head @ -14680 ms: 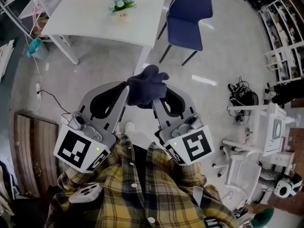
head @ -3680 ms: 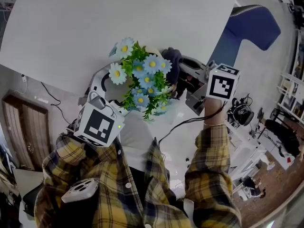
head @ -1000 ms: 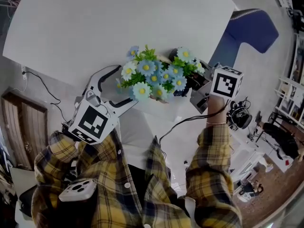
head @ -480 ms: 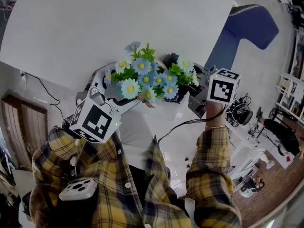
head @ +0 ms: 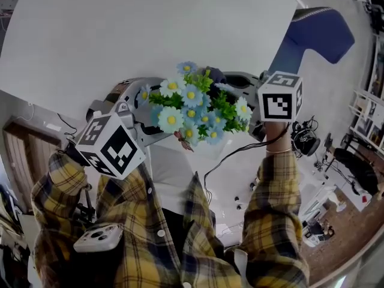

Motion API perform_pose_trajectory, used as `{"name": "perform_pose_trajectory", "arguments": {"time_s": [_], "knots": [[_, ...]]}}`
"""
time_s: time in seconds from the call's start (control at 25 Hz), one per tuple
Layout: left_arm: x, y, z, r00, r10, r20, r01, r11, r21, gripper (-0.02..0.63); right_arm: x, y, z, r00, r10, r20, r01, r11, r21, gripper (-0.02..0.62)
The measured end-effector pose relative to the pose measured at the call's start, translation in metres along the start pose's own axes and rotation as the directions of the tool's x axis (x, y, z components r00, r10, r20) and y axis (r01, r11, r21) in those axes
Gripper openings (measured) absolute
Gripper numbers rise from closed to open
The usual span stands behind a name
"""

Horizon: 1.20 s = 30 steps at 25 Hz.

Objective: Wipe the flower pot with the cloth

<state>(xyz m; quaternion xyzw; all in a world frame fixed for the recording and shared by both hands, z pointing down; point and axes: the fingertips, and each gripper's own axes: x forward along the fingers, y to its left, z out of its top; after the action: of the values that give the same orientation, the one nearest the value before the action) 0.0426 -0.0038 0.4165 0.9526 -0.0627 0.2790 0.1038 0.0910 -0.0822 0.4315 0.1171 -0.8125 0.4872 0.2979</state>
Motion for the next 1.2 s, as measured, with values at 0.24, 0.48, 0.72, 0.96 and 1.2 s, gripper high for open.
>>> {"name": "perform_pose_trajectory", "arguments": {"time_s": [0.24,0.48,0.72,0.96,1.2], "knots": [[0.005,0.006,0.007,0.989,-0.136,-0.063,0.141,0.986,0.087,0.410,0.010,0.000,0.012,0.993,0.056,-0.099,-0.060,0.998,-0.031,0.035],[0.004,0.008,0.000,0.956,-0.268,-0.122,0.287,0.943,0.169,0.410,0.029,0.001,0.018,0.980,0.112,-0.167,-0.118,0.993,-0.024,0.035],[0.009,0.015,0.005,0.922,-0.354,-0.157,0.382,0.898,0.218,0.410,0.040,0.000,0.038,0.976,0.139,-0.169,-0.146,0.989,-0.027,0.035],[0.006,0.014,0.004,0.906,-0.396,-0.150,0.421,0.880,0.218,0.411,0.051,0.005,0.045,0.975,0.141,-0.173,-0.148,0.989,-0.028,0.035],[0.008,0.014,0.004,0.928,-0.356,-0.112,0.371,0.908,0.192,0.410,0.033,-0.003,0.050,0.991,0.094,-0.098,-0.095,0.995,-0.013,0.035]]}}
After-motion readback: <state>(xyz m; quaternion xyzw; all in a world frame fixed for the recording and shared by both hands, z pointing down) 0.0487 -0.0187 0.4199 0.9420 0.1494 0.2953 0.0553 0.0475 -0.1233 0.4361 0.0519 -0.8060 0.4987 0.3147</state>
